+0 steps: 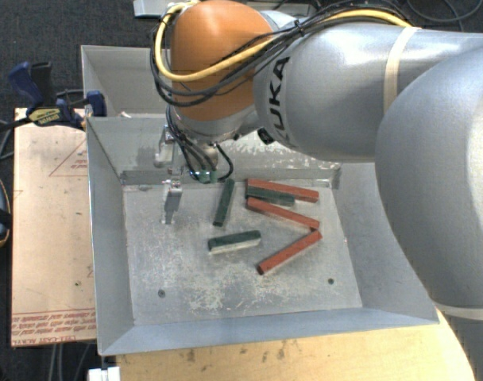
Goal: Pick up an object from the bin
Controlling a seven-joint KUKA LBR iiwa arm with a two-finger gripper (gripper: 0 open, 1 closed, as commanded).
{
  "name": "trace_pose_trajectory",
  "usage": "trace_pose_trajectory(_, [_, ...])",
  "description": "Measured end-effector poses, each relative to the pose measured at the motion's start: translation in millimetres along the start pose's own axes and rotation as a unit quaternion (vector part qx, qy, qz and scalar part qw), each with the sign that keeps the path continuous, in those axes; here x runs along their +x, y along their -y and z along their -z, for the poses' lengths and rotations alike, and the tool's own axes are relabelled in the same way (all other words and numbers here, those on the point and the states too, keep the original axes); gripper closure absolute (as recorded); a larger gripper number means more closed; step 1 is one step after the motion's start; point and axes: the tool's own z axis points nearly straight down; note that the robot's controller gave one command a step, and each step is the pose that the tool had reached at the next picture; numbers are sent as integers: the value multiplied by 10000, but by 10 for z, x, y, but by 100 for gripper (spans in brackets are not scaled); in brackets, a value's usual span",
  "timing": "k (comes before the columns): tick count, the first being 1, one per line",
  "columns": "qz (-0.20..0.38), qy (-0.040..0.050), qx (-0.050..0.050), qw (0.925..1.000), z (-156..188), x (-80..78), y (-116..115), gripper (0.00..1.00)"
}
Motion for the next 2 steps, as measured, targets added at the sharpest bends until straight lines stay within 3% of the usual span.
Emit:
trace_pose_trajectory(1, [-17, 38, -6, 10000, 48, -19, 11, 0])
trace_pose_trajectory(2, [729, 52, -5, 9973, -382, -78, 295, 0])
